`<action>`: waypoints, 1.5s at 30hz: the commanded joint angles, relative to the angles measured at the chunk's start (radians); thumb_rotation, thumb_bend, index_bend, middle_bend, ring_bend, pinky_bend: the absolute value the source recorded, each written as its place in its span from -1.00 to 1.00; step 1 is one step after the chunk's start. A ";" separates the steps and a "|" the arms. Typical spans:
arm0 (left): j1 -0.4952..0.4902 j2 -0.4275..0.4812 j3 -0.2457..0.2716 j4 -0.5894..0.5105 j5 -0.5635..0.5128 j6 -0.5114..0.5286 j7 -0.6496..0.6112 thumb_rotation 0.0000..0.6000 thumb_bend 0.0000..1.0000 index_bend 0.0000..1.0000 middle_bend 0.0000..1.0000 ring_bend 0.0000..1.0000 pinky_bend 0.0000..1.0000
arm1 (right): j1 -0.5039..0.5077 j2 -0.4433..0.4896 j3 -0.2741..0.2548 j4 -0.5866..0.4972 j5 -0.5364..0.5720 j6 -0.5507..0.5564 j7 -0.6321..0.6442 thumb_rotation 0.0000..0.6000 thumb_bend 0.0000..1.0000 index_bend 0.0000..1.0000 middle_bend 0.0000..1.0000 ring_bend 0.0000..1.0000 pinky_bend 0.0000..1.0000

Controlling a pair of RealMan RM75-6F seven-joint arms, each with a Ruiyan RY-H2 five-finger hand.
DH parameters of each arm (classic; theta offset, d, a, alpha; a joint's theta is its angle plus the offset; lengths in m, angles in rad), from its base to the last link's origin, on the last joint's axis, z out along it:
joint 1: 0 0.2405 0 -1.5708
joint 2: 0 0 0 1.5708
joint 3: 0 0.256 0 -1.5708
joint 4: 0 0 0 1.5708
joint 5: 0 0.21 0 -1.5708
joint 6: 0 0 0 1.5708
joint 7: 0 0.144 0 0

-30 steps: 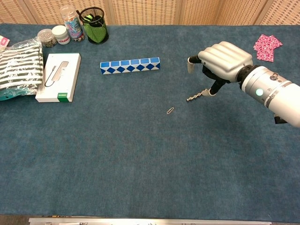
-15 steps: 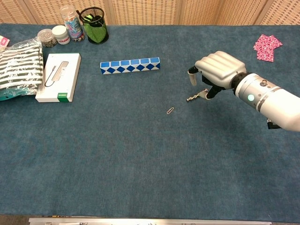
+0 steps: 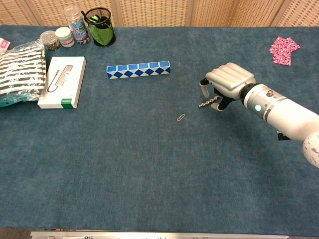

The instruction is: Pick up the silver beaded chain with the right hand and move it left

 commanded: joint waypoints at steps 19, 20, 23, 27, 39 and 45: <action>0.006 -0.002 -0.002 0.013 -0.009 0.000 -0.019 1.00 -0.79 -1.00 -0.88 -0.94 -0.92 | 0.023 -0.089 0.024 0.079 0.049 -0.037 -0.040 1.00 -0.50 0.03 0.98 1.00 1.00; 0.006 -0.002 -0.002 0.014 -0.009 0.000 -0.020 1.00 -0.79 -1.00 -0.88 -0.94 -0.92 | 0.024 -0.092 0.024 0.081 0.051 -0.038 -0.042 1.00 -0.50 0.03 0.98 1.00 1.00; 0.007 -0.003 -0.002 0.017 -0.011 0.000 -0.024 1.00 -0.79 -1.00 -0.88 -0.94 -0.92 | 0.025 -0.098 0.025 0.087 0.057 -0.039 -0.048 1.00 -0.48 0.04 0.98 1.00 1.00; 0.008 -0.004 -0.003 0.021 -0.012 -0.001 -0.028 1.00 -0.79 -1.00 -0.88 -0.94 -0.92 | 0.026 -0.103 0.027 0.094 0.063 -0.039 -0.052 1.00 -0.39 0.06 0.98 1.00 1.00; 0.008 -0.005 -0.005 0.025 -0.016 -0.004 -0.033 1.00 -0.79 -1.00 -0.88 -0.94 -0.92 | 0.027 -0.110 0.026 0.102 0.071 -0.042 -0.063 1.00 -0.39 0.06 0.98 1.00 1.00; 0.006 -0.005 -0.005 0.024 -0.014 -0.006 -0.033 1.00 -0.79 -1.00 -0.88 -0.94 -0.92 | 0.027 -0.112 0.025 0.110 0.076 -0.044 -0.066 1.00 -0.42 0.06 0.98 1.00 1.00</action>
